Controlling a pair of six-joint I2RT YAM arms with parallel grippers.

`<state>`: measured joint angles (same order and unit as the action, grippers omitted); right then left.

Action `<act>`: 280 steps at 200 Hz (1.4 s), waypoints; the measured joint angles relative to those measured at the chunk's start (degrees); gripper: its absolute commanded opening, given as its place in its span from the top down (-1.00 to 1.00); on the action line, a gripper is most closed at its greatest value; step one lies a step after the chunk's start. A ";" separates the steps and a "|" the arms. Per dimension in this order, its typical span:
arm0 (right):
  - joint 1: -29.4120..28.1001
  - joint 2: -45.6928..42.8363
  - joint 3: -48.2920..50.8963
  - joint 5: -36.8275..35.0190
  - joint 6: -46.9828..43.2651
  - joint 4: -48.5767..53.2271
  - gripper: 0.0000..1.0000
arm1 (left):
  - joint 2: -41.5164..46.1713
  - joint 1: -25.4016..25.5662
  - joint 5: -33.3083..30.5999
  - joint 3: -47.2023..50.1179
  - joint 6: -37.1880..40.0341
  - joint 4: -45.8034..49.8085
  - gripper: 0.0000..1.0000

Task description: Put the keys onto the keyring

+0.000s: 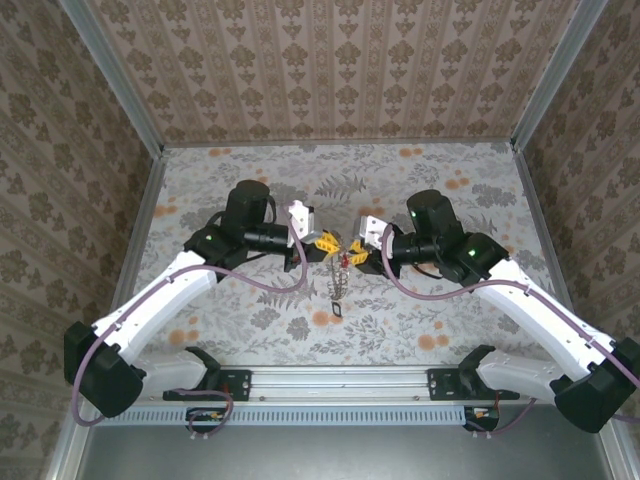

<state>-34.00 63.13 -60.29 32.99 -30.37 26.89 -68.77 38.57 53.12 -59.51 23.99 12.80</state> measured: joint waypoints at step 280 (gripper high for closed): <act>2.29 2.25 0.66 8.26 13.53 -6.12 0.95 | 2.93 0.00 0.00 7.61 -4.02 -13.14 1.00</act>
<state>-31.70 65.39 -59.64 41.25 -16.84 20.78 -65.84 38.57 53.12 -51.90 19.97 -0.34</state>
